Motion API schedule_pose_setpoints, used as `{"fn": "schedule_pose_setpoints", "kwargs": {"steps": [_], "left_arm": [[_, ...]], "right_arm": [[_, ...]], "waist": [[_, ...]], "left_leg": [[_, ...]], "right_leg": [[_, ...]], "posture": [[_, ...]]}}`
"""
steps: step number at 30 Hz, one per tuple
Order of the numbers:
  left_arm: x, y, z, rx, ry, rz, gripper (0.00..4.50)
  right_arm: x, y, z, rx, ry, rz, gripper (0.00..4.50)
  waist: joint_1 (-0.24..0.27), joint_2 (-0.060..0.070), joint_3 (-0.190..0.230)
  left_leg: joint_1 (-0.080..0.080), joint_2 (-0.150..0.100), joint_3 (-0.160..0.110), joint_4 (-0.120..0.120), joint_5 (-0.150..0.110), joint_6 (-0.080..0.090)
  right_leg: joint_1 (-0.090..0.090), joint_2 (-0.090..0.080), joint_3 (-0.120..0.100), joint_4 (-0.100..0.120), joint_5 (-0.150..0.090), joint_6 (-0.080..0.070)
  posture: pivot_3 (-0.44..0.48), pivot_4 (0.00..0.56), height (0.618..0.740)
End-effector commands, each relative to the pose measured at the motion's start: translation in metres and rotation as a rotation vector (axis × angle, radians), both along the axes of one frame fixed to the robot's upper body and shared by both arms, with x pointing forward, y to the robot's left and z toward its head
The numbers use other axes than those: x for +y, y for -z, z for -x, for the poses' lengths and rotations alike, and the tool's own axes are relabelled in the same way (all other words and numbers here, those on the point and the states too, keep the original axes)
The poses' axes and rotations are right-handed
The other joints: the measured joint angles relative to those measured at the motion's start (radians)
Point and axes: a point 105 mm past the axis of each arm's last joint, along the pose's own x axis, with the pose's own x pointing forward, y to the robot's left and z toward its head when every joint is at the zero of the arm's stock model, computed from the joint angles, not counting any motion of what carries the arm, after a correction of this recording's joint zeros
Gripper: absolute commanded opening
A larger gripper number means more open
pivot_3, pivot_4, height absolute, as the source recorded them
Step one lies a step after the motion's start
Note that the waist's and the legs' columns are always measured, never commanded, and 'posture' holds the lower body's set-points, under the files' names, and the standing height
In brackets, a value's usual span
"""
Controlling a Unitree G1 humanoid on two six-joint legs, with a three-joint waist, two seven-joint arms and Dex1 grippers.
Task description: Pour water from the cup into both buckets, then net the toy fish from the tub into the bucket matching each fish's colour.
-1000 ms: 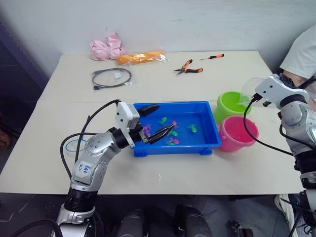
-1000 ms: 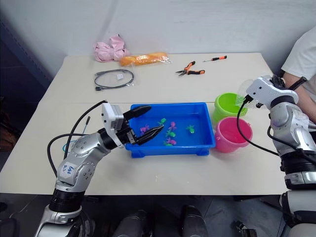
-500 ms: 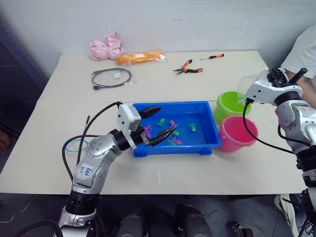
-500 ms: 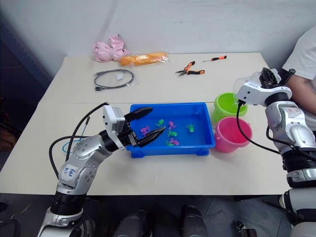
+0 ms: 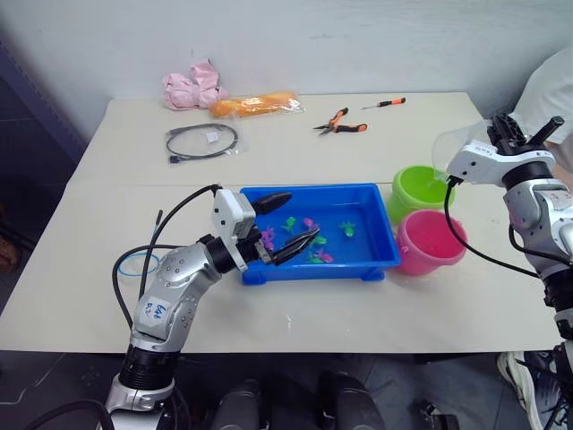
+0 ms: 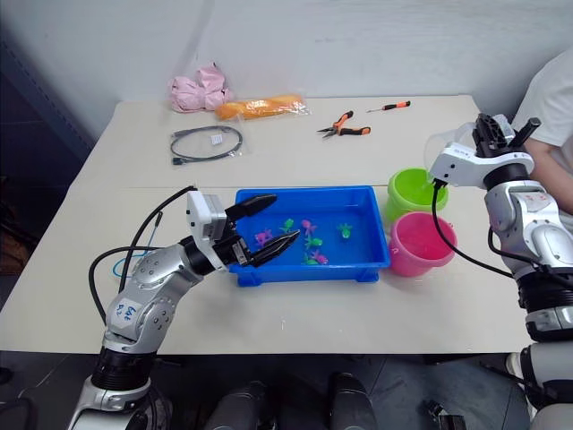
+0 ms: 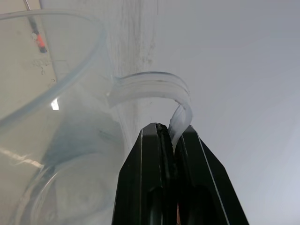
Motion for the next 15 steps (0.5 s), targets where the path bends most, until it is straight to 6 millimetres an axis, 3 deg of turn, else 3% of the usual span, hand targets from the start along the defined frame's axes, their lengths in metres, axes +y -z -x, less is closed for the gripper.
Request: {"fn": "schedule_pose_setpoints", "kwargs": {"steps": [1,4,7,9,12,15], "left_arm": [[0.0,-0.01,0.003,-0.053,0.003,0.009,4.5],[0.0,-0.01,0.003,-0.054,0.005,0.006,4.5],[0.0,-0.011,0.005,-0.055,0.014,0.006,4.5],[-0.001,-0.015,0.009,-0.058,0.047,0.032,4.5],[-0.002,-0.019,0.014,-0.052,0.082,0.052,4.5],[-0.001,-0.02,0.018,-0.048,0.106,0.045,4.5]], "right_arm": [[-0.009,-0.017,0.009,-0.094,-0.005,-0.186,0.06],[-0.013,-0.036,0.017,-0.166,-0.049,-0.35,0.06],[-0.036,-0.05,0.027,-0.213,-0.031,-0.558,0.06],[-0.05,-0.052,0.035,-0.213,-0.017,-0.687,0.06],[-0.085,-0.048,0.054,-0.283,0.009,-1.07,0.06],[-0.107,-0.033,0.072,-0.337,-0.034,-1.386,0.06]], "waist": [[0.001,0.0,0.0],[0.001,0.0,0.0],[0.001,0.0,0.0],[0.005,0.0,0.0],[0.005,0.0,0.0],[0.004,0.0,0.0]], "left_leg": [[0.0,0.0,0.0,0.0,0.0,0.0],[0.0,0.0,0.0,0.0,0.0,0.0],[0.0,0.0,0.0,0.0,0.0,0.0],[0.0,0.0,-0.001,0.0,0.0,0.0],[-0.001,0.0,-0.001,0.0,0.0,0.0],[-0.001,0.0,-0.002,0.0,0.0,0.001]], "right_leg": [[0.0,0.0,0.0,0.0,0.0,0.0],[0.0,0.0,0.0,0.001,0.0,0.0],[0.0,0.0,0.0,0.001,0.0,0.0],[0.0,0.0,-0.001,0.001,0.0,0.0],[0.001,0.0,-0.001,0.0,0.0,0.0],[0.001,0.0,-0.001,0.001,0.0,0.0]], "posture": [[0.0,0.15,0.74],[0.0,0.15,0.74],[0.0,0.15,0.74],[0.0,0.15,0.74],[0.0,0.15,0.74],[0.0,0.15,0.74]]}}
